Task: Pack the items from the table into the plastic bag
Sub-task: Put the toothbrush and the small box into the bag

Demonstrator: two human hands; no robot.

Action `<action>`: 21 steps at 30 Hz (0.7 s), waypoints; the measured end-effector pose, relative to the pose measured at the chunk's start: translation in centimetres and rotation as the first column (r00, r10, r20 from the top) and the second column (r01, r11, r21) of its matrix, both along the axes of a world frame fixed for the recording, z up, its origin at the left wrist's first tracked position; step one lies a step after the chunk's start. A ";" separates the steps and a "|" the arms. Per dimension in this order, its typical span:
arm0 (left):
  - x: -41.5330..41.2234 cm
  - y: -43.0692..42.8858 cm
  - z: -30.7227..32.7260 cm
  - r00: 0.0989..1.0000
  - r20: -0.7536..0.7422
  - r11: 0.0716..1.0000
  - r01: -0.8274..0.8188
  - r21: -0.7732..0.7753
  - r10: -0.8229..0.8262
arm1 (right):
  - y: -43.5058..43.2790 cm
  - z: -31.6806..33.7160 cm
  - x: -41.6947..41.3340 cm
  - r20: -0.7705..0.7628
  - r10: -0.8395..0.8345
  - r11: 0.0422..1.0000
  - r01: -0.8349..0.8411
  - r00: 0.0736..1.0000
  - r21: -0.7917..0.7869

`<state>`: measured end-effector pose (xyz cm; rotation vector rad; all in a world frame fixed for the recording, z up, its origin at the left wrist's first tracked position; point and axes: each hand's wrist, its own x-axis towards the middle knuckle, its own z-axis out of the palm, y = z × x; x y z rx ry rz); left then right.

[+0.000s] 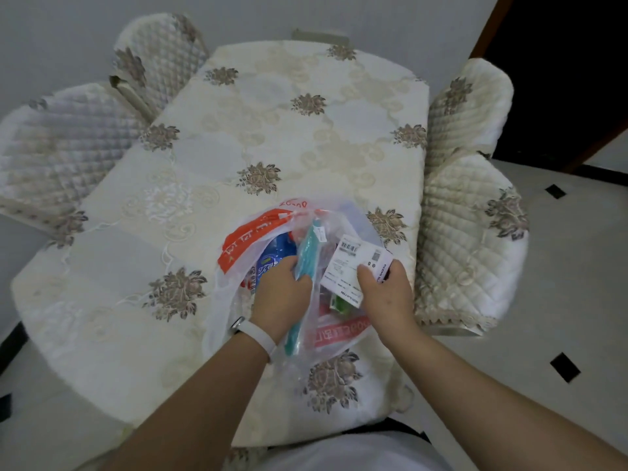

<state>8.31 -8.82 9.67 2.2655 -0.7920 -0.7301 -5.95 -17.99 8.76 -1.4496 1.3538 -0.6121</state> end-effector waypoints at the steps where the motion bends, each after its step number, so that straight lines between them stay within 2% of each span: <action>1: 0.4 -0.4 0.1 0.999 0.038 0.999 0.023 0.039 -0.024 | -0.2 -0.1 0.1 0.015 0.004 0.999 -0.004 1.000 0.035; 4: 1.6 -1.9 0.3 0.980 0.178 0.988 0.064 0.139 -0.088 | -0.1 -1.2 0.7 0.057 0.051 0.990 -0.058 0.997 0.127; 8: 2.0 -3.3 0.0 0.949 0.303 0.989 0.051 0.142 -0.093 | 0.2 -2.5 1.7 0.121 0.041 0.969 -0.069 0.992 0.238; 12: 1.5 -3.9 -1.0 0.915 0.396 0.990 0.025 0.138 -0.079 | -0.9 -3.1 3.2 0.127 0.111 0.967 -0.136 0.986 0.214; 17: 1.7 -3.5 -1.6 0.802 0.544 0.961 0.131 0.244 -0.248 | -3.2 -3.5 3.8 -0.121 0.265 0.963 -0.270 0.957 -0.025; 19: 2.0 -3.0 -1.5 0.816 0.513 0.958 0.167 0.234 -0.267 | -3.9 -3.8 3.8 -0.232 0.321 0.923 -0.358 0.918 -0.143; 21: 1.9 -2.5 -1.5 0.828 0.484 0.956 0.203 0.210 -0.282 | -4.2 -3.9 3.9 -0.388 0.347 0.874 -0.444 0.854 -0.197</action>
